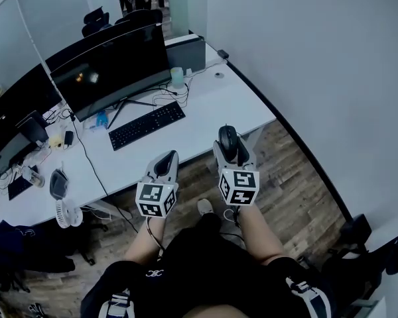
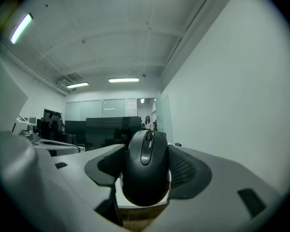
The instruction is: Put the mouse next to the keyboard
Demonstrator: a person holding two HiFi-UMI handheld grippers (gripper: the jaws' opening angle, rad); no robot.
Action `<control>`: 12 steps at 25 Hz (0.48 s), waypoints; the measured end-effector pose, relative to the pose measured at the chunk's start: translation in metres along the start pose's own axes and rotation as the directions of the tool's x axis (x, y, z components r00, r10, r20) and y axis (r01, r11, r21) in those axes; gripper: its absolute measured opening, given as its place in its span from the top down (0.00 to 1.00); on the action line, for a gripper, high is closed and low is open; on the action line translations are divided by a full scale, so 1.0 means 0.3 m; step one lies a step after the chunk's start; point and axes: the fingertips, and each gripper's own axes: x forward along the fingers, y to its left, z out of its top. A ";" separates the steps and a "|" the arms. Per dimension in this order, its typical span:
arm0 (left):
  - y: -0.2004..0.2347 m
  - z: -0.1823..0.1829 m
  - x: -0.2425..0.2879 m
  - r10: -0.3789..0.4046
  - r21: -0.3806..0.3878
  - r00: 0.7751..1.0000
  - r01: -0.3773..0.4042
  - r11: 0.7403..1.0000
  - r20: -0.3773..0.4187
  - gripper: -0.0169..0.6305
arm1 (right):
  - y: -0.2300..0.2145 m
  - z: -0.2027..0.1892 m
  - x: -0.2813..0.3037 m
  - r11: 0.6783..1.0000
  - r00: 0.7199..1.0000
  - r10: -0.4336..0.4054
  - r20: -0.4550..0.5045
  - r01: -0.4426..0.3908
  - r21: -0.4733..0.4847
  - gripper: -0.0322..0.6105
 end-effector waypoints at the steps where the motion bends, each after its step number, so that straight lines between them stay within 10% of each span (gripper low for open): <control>1: 0.006 -0.002 0.041 0.000 -0.004 1.000 0.000 1.000 -0.002 0.95 | -0.020 0.000 0.032 1.000 1.000 0.004 -0.002 -0.004 -0.006 0.49; 12: 0.164 0.020 0.572 0.008 -0.038 1.000 -0.009 0.999 -0.019 0.95 | -0.248 0.046 0.525 0.999 0.999 0.039 -0.022 -0.039 -0.007 0.49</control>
